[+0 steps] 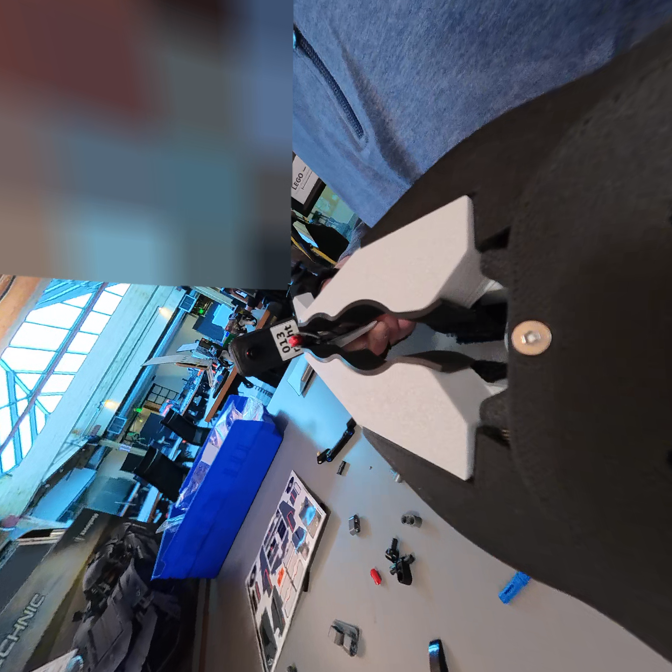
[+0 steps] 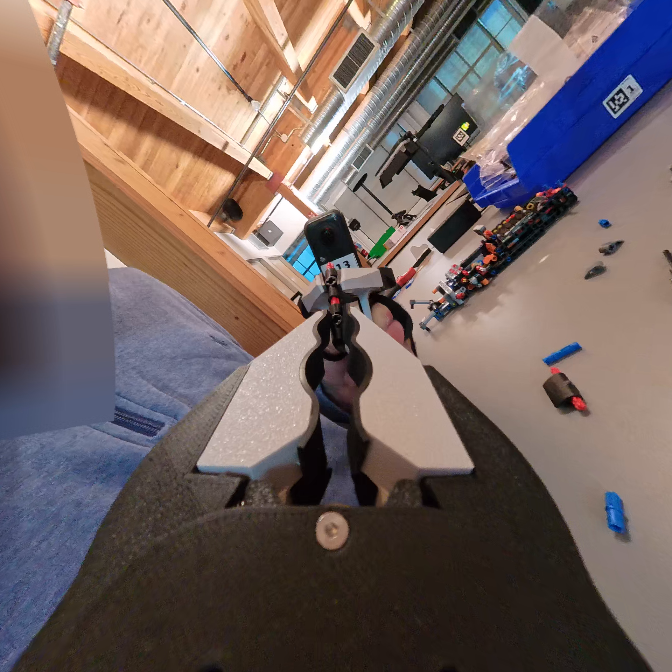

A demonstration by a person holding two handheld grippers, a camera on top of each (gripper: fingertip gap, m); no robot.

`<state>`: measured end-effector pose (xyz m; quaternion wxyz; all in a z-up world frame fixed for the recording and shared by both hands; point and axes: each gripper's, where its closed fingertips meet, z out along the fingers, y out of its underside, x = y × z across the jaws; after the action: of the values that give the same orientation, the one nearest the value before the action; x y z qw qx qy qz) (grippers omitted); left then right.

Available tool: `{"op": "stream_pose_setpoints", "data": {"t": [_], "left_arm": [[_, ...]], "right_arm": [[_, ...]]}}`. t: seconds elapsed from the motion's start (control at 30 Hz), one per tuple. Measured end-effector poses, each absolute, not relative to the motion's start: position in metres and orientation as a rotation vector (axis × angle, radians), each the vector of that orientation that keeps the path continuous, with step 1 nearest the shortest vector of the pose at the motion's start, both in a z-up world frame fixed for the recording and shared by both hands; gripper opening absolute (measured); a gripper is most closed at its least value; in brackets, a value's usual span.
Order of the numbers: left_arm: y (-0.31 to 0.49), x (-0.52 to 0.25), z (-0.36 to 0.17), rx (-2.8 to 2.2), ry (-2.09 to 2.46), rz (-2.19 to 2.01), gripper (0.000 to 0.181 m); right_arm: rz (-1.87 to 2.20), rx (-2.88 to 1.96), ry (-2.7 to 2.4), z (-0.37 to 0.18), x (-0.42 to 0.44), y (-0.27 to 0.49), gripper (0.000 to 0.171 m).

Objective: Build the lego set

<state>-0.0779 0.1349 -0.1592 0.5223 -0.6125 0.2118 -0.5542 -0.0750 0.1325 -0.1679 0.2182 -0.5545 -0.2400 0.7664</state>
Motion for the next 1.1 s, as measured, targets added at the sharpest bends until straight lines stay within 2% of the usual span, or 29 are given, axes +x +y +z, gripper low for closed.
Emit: {"op": "stream_pose_setpoints", "data": {"t": [0.43, 0.5, 0.6, 0.83, 1.1], "left_arm": [[0.138, -0.079, -0.156, -1.48, 0.511, -1.334, 0.005], [0.141, -0.078, -0.159, -1.51, 0.527, -1.281, 0.005], [0.144, -0.082, -0.169, -1.584, 0.538, -1.289, 0.005], [0.133, -0.075, -0.215, -1.842, 0.89, -0.929, 0.005], [0.125, -0.065, -0.244, -1.972, 1.122, -0.661, 0.006]], "right_arm": [[2.108, -1.499, -0.684, -0.167, -0.077, 0.136, 0.004], [2.071, -1.521, -0.694, -0.173, -0.077, 0.142, 0.023], [1.892, -1.564, -0.77, -0.181, -0.071, 0.151, 0.034], [1.452, -1.636, -1.131, -0.208, -0.067, 0.142, 0.017], [1.291, -1.608, -1.312, -0.213, -0.068, 0.129, 0.021]]}}
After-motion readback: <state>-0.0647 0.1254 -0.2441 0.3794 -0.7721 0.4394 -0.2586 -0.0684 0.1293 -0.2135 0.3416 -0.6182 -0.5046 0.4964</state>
